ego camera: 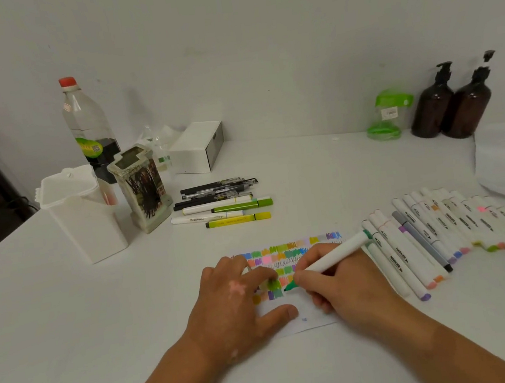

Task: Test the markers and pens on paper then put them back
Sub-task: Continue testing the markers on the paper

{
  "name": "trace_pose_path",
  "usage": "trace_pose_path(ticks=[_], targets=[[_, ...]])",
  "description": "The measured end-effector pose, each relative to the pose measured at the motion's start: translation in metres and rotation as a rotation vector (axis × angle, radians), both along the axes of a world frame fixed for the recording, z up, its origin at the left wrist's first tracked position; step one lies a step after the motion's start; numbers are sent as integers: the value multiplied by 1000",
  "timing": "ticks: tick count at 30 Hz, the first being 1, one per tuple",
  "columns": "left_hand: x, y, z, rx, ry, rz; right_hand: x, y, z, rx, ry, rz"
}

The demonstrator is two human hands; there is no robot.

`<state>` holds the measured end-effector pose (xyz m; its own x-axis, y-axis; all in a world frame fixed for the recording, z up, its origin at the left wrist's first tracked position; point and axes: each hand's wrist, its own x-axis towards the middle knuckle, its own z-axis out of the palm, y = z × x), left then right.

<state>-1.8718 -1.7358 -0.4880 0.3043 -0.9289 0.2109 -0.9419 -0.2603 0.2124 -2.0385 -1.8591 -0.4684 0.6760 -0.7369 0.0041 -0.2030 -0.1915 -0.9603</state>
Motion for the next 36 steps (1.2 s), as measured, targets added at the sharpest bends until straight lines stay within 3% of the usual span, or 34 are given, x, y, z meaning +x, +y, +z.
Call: trace_pose_path(ticks=[16, 36], targets=[[2, 0, -5, -14, 35, 5, 0, -1, -3, -200, 122, 15], [1, -1, -4, -14, 34, 8, 1, -1, -4, -213, 126, -20]])
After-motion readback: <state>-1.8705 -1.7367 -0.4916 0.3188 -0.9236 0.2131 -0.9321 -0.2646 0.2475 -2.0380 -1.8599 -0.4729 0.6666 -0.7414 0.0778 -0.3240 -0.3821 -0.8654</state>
